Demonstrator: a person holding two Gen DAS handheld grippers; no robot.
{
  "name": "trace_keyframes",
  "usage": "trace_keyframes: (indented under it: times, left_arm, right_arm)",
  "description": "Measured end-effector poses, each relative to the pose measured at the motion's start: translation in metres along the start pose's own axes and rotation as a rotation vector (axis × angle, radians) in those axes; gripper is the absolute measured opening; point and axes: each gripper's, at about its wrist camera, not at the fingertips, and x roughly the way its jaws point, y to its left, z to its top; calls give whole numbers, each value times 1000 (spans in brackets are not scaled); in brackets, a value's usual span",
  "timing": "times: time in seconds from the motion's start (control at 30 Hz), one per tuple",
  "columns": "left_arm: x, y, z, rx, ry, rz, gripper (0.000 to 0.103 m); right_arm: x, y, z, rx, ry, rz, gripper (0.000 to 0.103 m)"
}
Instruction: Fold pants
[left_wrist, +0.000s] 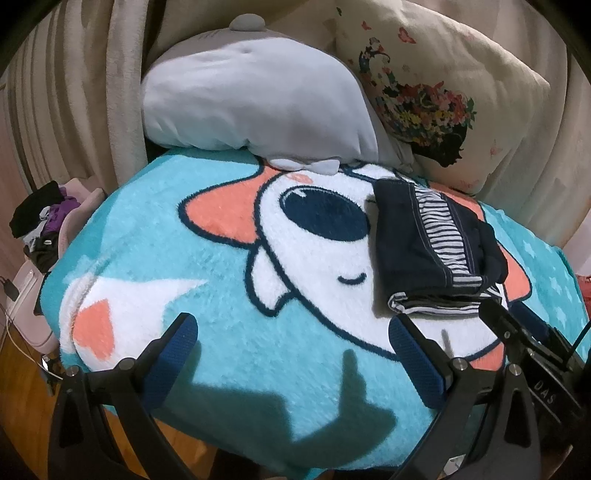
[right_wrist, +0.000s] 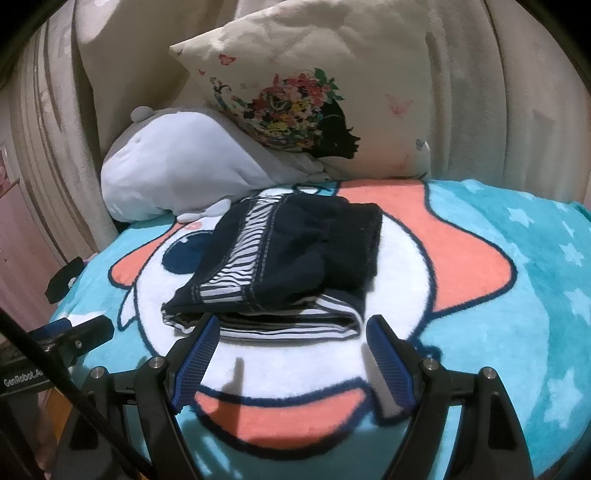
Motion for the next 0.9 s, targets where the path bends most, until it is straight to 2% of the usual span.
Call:
trace_keyframes:
  times: [0.9]
  left_arm:
    - [8,-10,-6,24,22,-2,103]
  right_arm:
    - [5,-2,-5,-5,18,-9,86]
